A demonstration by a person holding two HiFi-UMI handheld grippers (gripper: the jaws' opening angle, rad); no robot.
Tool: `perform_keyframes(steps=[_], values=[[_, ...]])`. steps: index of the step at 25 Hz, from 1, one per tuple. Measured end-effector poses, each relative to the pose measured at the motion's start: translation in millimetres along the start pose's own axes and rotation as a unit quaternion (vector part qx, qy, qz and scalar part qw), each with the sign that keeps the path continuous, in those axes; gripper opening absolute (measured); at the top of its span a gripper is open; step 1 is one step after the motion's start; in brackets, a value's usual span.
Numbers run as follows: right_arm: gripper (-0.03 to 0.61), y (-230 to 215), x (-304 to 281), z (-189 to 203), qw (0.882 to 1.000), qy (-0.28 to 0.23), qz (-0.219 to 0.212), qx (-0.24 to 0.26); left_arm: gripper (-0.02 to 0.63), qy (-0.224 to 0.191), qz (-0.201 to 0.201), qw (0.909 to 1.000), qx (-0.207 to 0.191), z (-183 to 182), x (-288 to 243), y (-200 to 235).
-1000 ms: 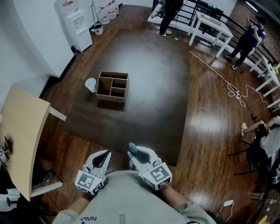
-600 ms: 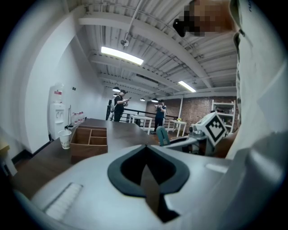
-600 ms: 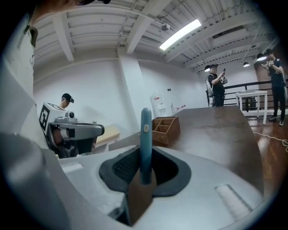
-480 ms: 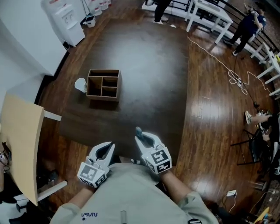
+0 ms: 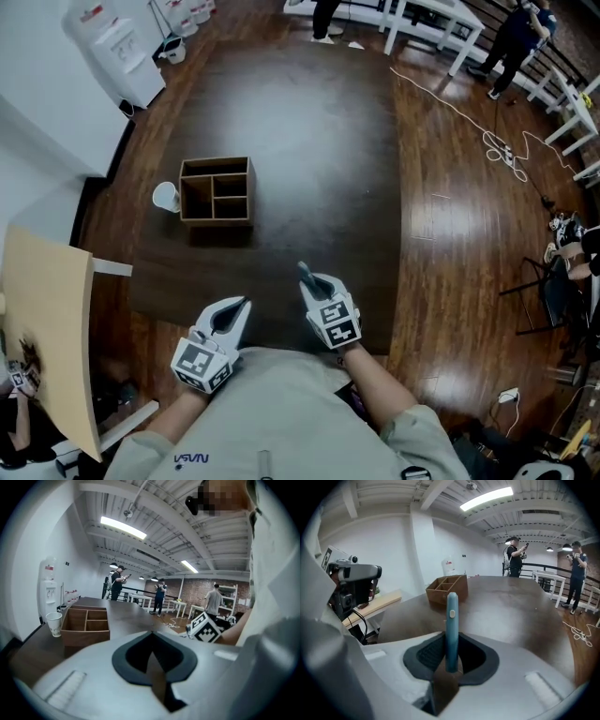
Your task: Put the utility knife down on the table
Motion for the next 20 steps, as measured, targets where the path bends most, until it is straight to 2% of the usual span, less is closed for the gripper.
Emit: perform_keyframes(steps=[4,8,14,20], values=[[0.075,0,-16,7,0.998,0.056,0.004,0.02,0.002,0.014,0.015,0.9998,-0.002,3,-4,1],[0.075,0,-24,11,0.995,0.086,0.012,0.057,0.002,0.014,0.009,0.9998,0.011,6,-1,4],[0.075,3,-29,11,0.99,0.1,0.006,0.103,0.002,0.006,-0.006,0.9997,0.024,9,3,5],[0.075,0,-31,13,0.989,0.093,-0.005,0.114,0.002,0.004,-0.014,0.9996,0.024,11,4,3]])
Point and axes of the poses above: the fingertips, and each gripper's own axes: x backward along the fingers, y to its left, z out of its underside, the point moved 10 cm from there along x, backward along the fingers, and after that the axes turned 10 degrees about z, right-handed, at the moved point
